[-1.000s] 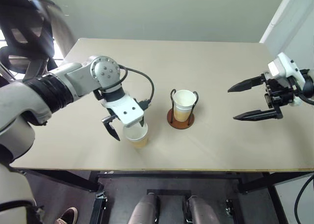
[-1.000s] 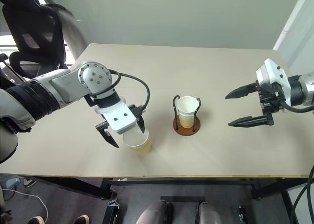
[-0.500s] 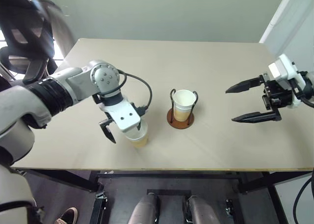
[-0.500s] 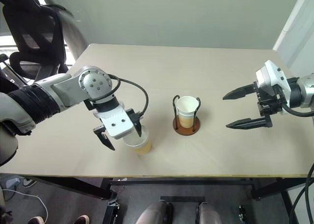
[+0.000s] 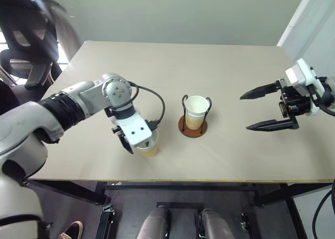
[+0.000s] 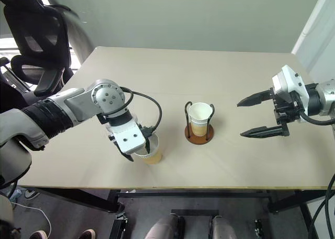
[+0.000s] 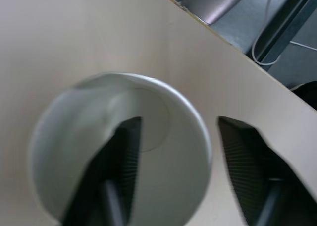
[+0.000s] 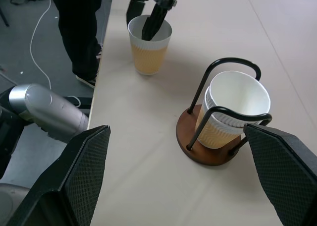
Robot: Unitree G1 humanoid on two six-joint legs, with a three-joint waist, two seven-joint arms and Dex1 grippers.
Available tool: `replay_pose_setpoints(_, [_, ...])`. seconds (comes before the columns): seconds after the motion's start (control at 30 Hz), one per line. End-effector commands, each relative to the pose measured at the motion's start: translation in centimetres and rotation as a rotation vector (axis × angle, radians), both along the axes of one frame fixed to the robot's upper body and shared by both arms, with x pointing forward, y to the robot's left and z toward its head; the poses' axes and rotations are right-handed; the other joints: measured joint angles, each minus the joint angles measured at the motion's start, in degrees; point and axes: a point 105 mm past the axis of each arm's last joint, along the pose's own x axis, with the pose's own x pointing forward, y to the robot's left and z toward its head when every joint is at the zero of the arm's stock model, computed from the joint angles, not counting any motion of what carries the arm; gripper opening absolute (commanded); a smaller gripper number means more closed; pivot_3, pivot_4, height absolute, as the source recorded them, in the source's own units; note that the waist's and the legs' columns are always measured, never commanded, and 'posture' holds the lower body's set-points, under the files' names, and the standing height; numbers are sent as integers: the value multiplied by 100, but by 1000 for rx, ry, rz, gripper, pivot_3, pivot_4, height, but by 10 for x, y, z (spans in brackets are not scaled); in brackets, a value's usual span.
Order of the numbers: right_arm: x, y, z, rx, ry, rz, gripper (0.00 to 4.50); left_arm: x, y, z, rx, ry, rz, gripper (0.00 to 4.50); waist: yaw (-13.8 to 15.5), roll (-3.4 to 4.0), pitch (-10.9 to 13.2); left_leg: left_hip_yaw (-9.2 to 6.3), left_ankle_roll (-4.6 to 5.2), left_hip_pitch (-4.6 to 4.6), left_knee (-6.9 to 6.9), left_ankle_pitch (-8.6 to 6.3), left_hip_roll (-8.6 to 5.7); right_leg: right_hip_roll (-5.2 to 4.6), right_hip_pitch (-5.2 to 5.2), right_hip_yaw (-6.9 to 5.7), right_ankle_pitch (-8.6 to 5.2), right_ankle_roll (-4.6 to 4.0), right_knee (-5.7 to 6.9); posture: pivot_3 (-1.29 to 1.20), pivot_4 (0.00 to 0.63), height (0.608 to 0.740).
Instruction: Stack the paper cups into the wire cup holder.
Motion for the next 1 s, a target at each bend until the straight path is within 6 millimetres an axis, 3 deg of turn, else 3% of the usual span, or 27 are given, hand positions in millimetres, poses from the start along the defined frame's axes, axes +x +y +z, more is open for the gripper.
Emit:
replay_pose_setpoints(0.03, [-9,2,8,14,-53,37,4463,1,-4,10,-39,-5,-2,1094,1,0,0,0,0,0,0,0,0,0,0,0,0,0,0,0,150,740])
replay_pose_setpoints(0.13, [-15,4,6,19,-60,73,4463,4,-4,12,-47,-13,4,31,-3,0,0,0,0,0,-1,1,0,0,0,0,0,0,0,0,150,740])
replay_pose_setpoints(0.47, [-22,3,10,58,-71,126,4463,6,0,18,-35,-31,17,31,2,0,0,0,-2,-1,0,-1,-1,0,1,0,0,1,-2,0,150,740])
replay_pose_setpoints(0.73, [-12,-3,15,68,-105,120,4463,16,-5,29,-64,-74,28,31,-2,0,0,0,-3,0,0,-1,0,0,1,1,3,1,-1,0,150,740])
replay_pose_setpoints(1.0, [-1,-11,16,49,-126,91,4463,35,-30,67,-176,-173,30,31,24,-1,0,0,-3,-7,2,0,-3,-2,2,2,11,7,-7,0,150,740])
